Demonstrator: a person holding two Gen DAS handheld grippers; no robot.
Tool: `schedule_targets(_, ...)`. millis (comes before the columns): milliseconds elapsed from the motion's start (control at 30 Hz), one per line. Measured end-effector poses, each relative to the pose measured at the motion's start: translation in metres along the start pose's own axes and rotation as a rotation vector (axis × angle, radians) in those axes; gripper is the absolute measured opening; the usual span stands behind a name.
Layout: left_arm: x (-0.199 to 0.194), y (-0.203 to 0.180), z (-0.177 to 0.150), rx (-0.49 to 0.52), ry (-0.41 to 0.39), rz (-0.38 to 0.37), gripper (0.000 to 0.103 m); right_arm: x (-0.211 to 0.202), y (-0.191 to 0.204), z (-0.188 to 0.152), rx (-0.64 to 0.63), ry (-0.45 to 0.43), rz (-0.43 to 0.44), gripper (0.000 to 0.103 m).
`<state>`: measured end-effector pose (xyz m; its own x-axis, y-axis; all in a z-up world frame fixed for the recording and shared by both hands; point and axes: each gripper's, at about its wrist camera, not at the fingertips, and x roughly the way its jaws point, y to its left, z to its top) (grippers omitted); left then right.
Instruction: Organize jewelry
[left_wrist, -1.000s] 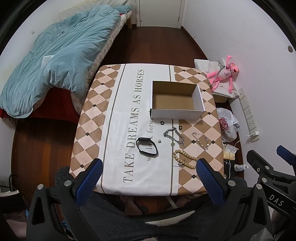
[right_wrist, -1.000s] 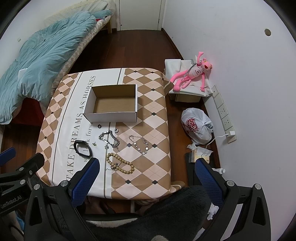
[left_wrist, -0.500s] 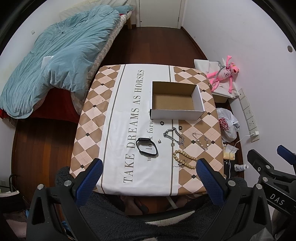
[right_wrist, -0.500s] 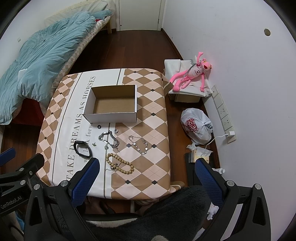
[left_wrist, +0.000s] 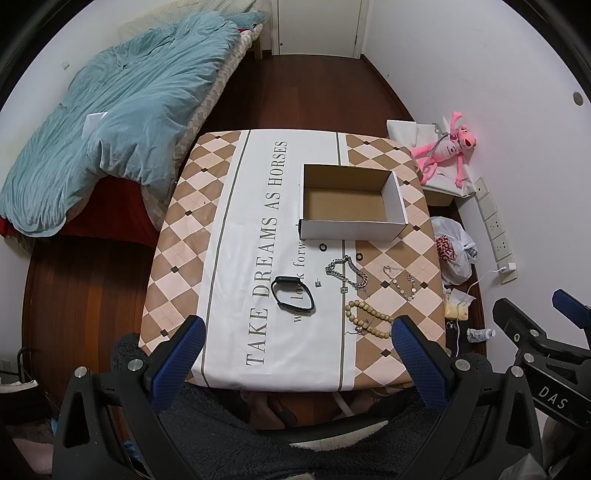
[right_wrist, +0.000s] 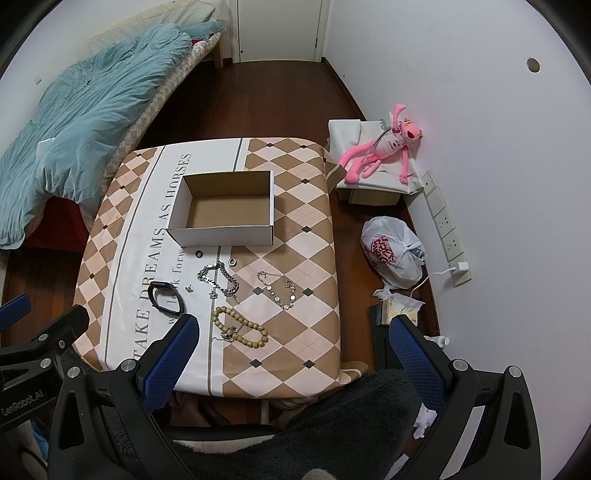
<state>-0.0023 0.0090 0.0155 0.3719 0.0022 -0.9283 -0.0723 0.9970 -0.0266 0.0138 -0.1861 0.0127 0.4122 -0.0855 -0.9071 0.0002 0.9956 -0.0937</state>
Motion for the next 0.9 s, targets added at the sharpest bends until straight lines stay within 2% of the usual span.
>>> schedule_targets(900,0.006,-0.01,0.003,0.006,-0.003,-0.002,0.103,-0.008,-0.008,0.006,0.001,-0.005,-0.003,0.103)
